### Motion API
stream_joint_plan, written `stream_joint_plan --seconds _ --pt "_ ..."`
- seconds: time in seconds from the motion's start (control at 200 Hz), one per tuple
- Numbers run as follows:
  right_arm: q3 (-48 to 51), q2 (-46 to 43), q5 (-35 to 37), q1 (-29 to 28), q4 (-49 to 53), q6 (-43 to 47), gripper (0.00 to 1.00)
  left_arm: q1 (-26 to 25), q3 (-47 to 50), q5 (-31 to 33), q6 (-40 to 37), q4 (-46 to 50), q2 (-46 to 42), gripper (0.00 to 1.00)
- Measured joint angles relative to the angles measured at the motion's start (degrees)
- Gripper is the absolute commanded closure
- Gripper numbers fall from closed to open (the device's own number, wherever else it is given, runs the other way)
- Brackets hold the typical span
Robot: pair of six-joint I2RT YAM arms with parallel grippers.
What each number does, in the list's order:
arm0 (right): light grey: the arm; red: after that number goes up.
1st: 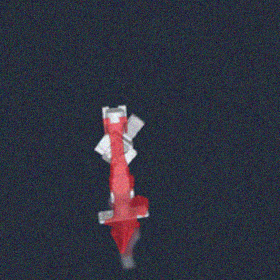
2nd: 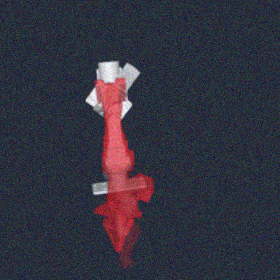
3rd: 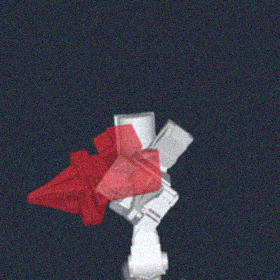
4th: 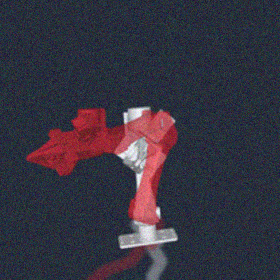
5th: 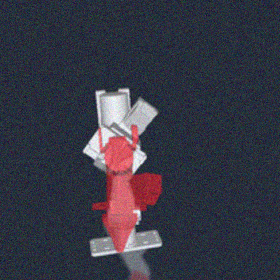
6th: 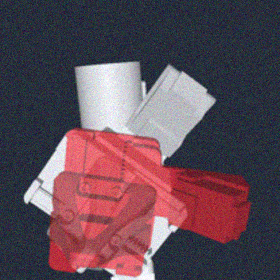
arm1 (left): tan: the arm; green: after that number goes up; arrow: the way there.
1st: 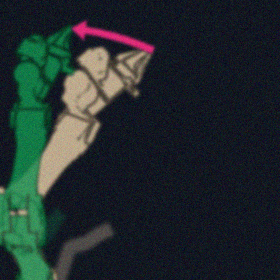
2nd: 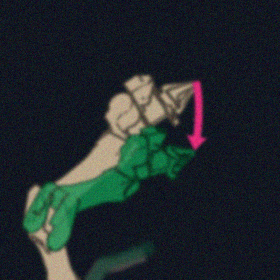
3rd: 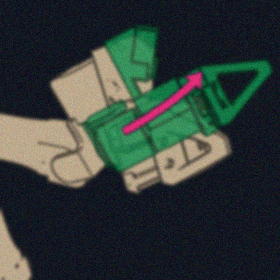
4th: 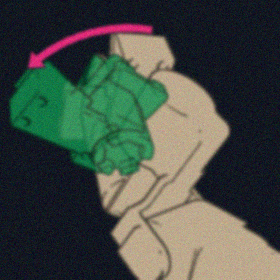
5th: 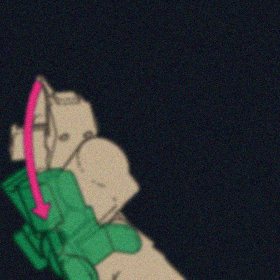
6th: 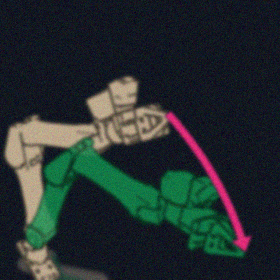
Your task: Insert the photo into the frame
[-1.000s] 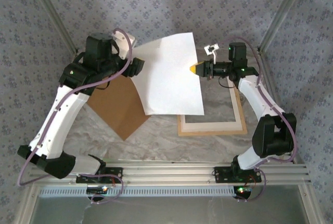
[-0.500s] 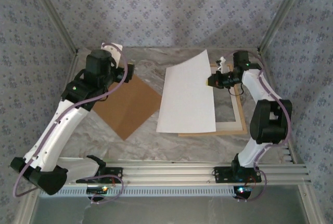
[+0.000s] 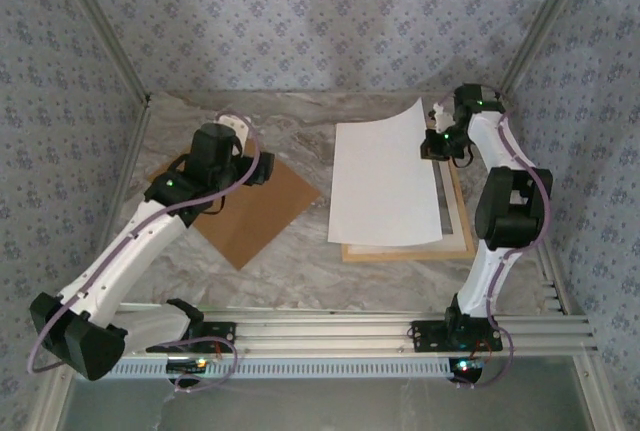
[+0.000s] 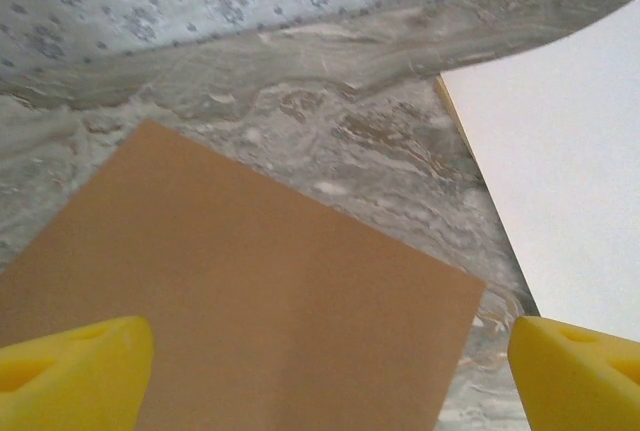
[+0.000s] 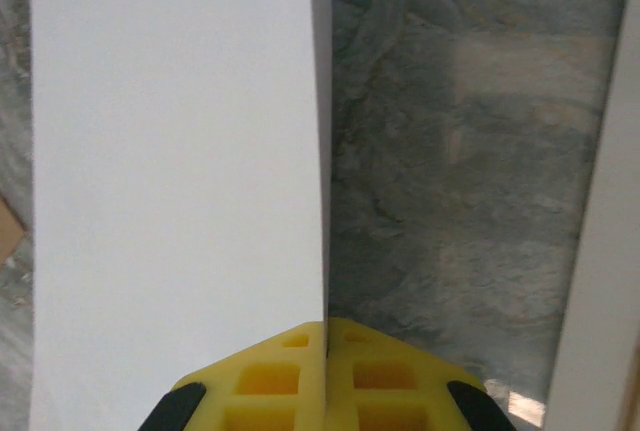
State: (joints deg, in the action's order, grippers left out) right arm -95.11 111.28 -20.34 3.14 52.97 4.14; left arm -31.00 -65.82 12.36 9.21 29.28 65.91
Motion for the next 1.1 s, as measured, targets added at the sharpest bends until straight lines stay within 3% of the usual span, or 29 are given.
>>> stream_joint_plan --seconds 0.38,1.1 --pt "-6.43 5.22 6.08 0.15 5.29 4.35 1.00 -0.31 1.25 -1.07 0.98 -3.04 -0.02 0.09" --pt "-8.90 8.13 7.52 0.20 7.10 7.04 1.00 -0.31 2.64 -1.05 0.98 -3.91 -0.02 0.08"
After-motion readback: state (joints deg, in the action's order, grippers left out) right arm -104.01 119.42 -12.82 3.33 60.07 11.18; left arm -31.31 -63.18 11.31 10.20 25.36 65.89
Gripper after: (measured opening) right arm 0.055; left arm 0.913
